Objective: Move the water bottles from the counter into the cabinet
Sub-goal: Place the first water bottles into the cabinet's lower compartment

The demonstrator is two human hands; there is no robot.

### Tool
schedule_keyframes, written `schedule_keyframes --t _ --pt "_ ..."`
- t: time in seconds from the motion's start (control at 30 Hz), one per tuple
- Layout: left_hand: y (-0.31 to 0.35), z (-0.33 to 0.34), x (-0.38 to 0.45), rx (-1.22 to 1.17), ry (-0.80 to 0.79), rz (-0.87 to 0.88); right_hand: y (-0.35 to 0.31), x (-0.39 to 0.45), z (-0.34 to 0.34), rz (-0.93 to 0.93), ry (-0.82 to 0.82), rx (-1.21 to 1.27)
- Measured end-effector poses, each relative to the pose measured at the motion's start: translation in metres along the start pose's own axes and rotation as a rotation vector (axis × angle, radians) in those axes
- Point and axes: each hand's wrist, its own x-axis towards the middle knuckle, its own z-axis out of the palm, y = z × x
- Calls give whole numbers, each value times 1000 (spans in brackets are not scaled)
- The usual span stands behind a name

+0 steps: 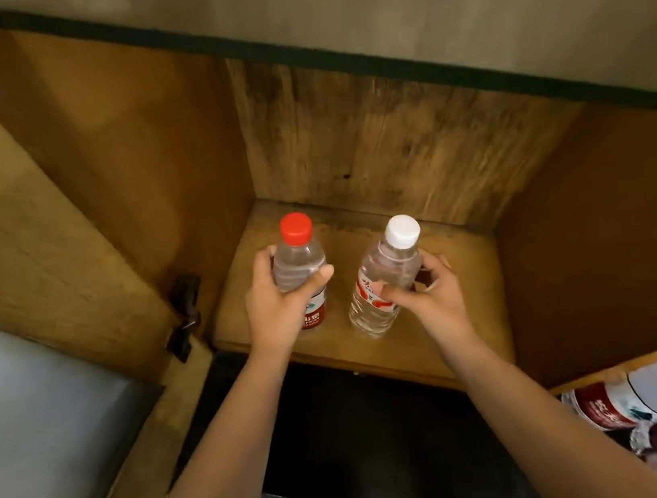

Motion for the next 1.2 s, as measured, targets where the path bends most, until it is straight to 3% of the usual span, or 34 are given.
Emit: schedule_keyframes --t 0.3,0.53,0.7,0.9,1.2 --pt "-22 0 -5 121 13 71 9 10 7 -29 -117 28" --pt "-64 -2 -47 234 125 -149 50 -6 15 95 -161 -9" --pt "-59 1 -56 -287 11 -426 58 -8 24 71 -83 -65" --pt "-55 14 -38 290 118 -38 55 -4 30 72 -105 -77" --pt "-75 16 38 280 127 54 50 26 68 20 -112 -196"
